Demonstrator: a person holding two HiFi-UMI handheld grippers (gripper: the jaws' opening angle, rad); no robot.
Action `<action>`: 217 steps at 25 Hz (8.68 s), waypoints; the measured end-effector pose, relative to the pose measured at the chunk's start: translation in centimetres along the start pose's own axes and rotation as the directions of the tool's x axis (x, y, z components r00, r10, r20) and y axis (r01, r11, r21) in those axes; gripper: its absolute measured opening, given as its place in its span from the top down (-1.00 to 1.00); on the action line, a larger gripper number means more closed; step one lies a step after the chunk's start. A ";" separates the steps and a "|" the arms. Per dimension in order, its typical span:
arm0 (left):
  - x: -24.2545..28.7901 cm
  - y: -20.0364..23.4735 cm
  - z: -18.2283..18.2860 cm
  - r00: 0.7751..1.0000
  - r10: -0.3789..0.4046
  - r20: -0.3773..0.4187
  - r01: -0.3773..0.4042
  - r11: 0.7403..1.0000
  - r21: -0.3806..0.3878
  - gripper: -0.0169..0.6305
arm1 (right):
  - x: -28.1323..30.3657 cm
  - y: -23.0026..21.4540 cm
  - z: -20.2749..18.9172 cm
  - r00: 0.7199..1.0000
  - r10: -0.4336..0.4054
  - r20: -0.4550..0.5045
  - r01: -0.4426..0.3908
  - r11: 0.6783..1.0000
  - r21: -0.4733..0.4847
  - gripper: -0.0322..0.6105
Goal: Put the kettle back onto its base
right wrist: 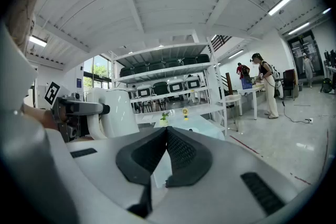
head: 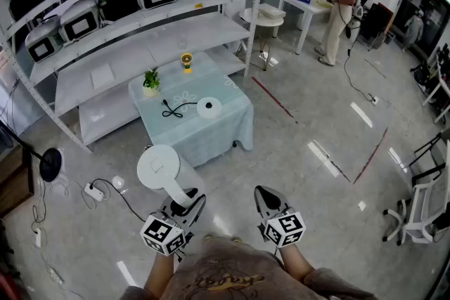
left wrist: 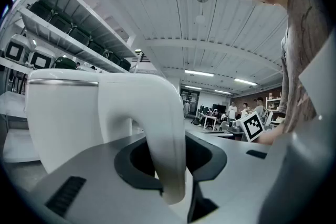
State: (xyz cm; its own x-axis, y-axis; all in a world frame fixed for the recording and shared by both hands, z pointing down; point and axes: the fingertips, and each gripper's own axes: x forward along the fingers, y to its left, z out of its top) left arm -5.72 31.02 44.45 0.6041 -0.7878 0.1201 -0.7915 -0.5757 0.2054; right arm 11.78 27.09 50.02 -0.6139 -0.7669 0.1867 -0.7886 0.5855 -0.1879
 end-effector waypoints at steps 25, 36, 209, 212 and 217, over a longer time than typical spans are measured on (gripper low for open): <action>-0.6 4.7 -0.1 0.995 -0.097 -0.016 0.097 0.995 0.032 0.56 | 2.8 2.7 -0.6 0.996 -0.076 0.036 0.074 0.996 0.055 0.90; 5.0 8.3 0.2 0.993 -0.113 -0.012 0.114 0.992 0.047 0.56 | 7.8 -1.4 -0.1 0.995 -0.097 0.035 0.095 0.994 0.051 0.90; 36.2 34.2 1.4 0.988 0.038 -0.151 -0.017 0.991 0.133 0.32 | 38.6 -22.7 5.9 0.993 0.002 -0.118 0.005 0.998 0.058 0.90; 35.2 34.8 4.3 0.994 0.070 -0.087 -0.061 0.992 0.106 0.32 | 39.5 -22.0 7.5 0.995 0.026 -0.092 -0.023 0.999 0.041 0.90; 33.4 36.0 7.8 0.992 0.128 -0.006 -0.127 0.989 0.073 0.32 | 40.2 -21.1 10.4 0.998 0.046 -0.038 -0.046 0.999 0.002 0.90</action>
State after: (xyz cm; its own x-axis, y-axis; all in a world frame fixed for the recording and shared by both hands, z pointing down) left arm -14.77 -17.68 48.29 0.4988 -0.8535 0.1511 -0.8663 -0.4855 0.1174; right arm 4.15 -18.84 51.44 -0.6501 -0.7289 0.2147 -0.7598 0.6193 -0.1981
